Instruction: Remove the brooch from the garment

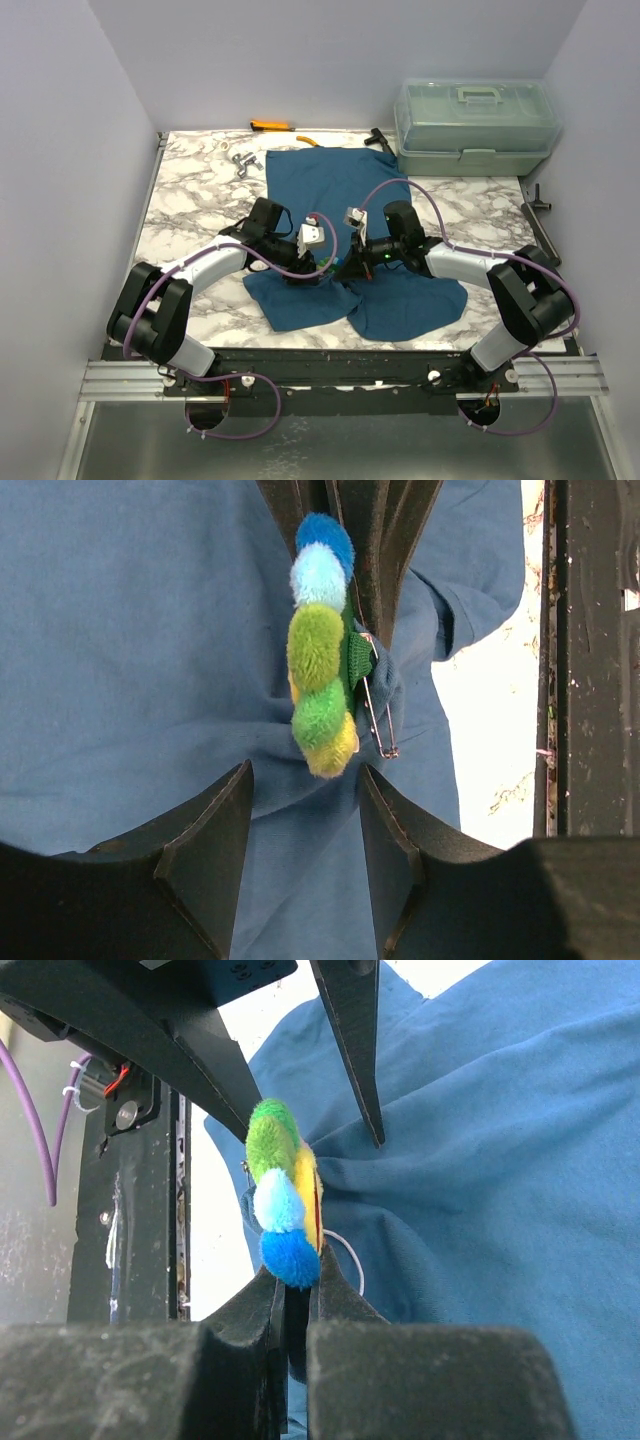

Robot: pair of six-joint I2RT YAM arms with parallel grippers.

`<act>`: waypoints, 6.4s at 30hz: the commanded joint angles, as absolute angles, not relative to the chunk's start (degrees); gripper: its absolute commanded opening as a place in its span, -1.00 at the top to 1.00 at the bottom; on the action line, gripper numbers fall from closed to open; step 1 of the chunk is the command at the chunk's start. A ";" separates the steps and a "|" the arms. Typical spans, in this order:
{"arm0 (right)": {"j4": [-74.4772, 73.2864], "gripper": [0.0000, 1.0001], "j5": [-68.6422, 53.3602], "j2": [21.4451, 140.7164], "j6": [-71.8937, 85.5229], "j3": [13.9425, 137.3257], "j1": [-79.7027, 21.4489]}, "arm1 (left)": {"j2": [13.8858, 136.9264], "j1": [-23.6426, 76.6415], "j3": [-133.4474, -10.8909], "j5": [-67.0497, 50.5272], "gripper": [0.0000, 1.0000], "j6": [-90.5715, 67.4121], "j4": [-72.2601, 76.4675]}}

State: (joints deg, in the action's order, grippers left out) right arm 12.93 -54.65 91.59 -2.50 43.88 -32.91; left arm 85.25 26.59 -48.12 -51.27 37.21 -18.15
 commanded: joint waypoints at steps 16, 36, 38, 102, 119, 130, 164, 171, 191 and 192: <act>14.79 0.99 -54.37 93.30 -0.31 44.88 -33.22 | 85.94 28.08 -50.53 -52.40 0.04 29.41 -11.47; 9.53 0.99 -61.96 97.89 1.29 46.45 -33.22 | 68.11 19.78 -57.54 -48.82 -0.97 79.85 -48.00; 9.53 0.99 -63.56 98.34 1.71 46.56 -33.20 | 66.18 21.81 -54.62 -49.56 -0.97 81.74 -45.08; 8.57 0.99 -65.23 98.11 0.75 47.14 -33.73 | 84.19 39.13 -56.68 -44.28 0.35 55.15 -22.15; 24.67 0.99 -62.77 95.74 11.44 40.84 -31.96 | 85.25 19.24 -65.53 -59.67 -0.25 34.27 -44.34; 60.02 0.99 -64.29 100.35 42.88 34.54 -31.73 | 84.84 14.07 -61.95 -69.39 -0.29 13.71 -41.52; 99.56 0.99 -62.09 111.54 76.97 33.50 -29.89 | 79.38 15.02 -32.90 -68.29 -0.28 -29.56 32.04; 100.06 0.99 -61.47 110.92 77.17 33.20 -28.79 | 83.45 16.43 -34.25 -65.83 -0.40 -27.18 32.08; 100.61 0.24 -63.87 110.99 75.47 32.54 -26.63 | 87.24 20.84 -37.97 -67.76 1.00 -32.31 39.81; 100.20 0.10 -64.58 110.73 74.74 32.29 -25.75 | 87.16 20.85 -37.90 -68.40 1.00 -32.34 39.73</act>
State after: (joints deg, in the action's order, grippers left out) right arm 85.86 -61.89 110.85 76.86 32.95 -27.79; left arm 87.22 20.91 -36.32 -66.61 -31.35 36.29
